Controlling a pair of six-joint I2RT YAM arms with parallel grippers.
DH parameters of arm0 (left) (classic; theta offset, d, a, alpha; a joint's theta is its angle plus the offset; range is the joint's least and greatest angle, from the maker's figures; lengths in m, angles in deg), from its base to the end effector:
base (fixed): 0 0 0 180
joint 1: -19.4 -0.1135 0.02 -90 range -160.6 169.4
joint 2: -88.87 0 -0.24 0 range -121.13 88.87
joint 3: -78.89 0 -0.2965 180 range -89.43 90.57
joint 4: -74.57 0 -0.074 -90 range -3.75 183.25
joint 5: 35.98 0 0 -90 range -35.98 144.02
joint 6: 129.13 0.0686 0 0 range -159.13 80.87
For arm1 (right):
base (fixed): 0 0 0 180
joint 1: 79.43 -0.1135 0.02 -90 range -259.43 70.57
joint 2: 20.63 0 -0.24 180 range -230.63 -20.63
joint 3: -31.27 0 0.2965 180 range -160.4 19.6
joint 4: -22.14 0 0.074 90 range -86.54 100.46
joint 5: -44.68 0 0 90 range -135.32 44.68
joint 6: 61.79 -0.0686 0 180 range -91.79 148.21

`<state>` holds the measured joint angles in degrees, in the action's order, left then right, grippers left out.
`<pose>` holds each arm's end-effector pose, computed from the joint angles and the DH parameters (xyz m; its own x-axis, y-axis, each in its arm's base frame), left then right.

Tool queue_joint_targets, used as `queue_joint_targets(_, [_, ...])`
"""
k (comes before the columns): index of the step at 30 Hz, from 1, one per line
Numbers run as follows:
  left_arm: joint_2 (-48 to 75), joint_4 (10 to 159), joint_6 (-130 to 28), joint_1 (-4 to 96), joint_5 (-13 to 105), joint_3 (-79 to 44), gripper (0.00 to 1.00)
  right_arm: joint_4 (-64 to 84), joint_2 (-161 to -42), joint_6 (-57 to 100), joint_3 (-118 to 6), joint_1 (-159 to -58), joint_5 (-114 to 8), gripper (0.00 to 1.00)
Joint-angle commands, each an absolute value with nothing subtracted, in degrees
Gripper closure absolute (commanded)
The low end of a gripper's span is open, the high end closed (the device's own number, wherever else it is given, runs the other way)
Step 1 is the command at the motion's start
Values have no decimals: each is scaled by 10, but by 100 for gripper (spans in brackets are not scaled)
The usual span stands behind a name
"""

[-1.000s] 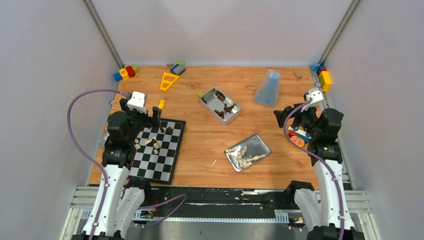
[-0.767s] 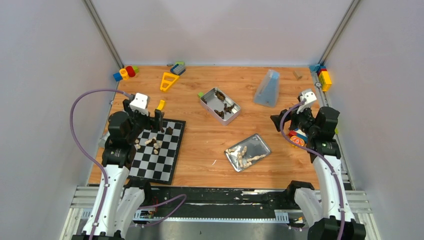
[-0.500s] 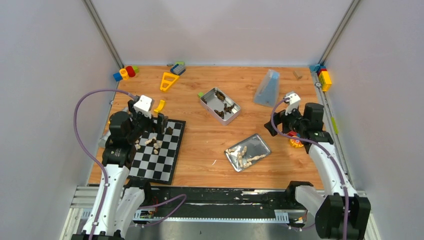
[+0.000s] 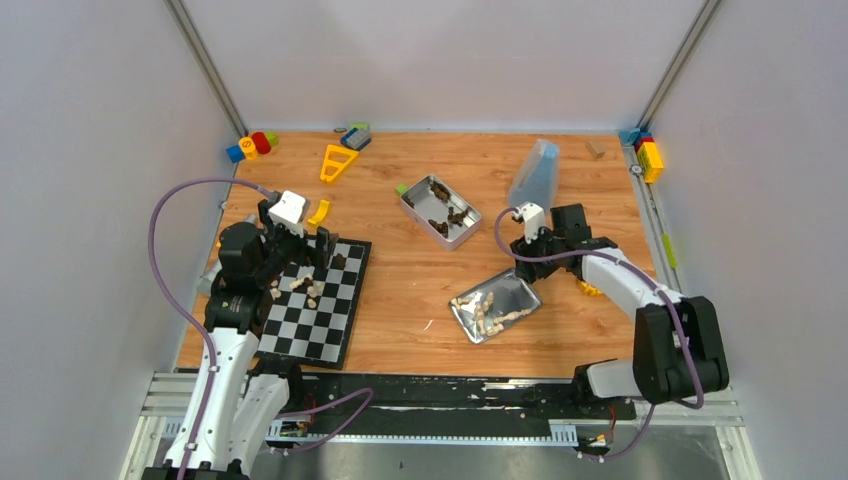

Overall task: Set up the chess pieces on the board
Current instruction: Move the storage box to the center of the board.

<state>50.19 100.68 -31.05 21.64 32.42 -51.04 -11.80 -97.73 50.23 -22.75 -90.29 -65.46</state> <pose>0.2554 -0.0353 0.2870 -0.1963 0.1385 -0.9707 0.4239 0.9047 0.0433 0.3044 0.0825 0.1151 -0.6284 -0.4790 -0.6129 -0.6435 0.7628 0.0637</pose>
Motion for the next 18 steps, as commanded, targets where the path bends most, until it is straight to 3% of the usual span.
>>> queue_joint_targets(1, [508, 1001, -304, 218, 311, -500, 0, -147, -1019, 525, -261, -912, -613, 55])
queue_joint_targets(18, [511, 997, -300, 217, 313, -504, 0, -186, -1013, 591, -210, -903, -548, 93])
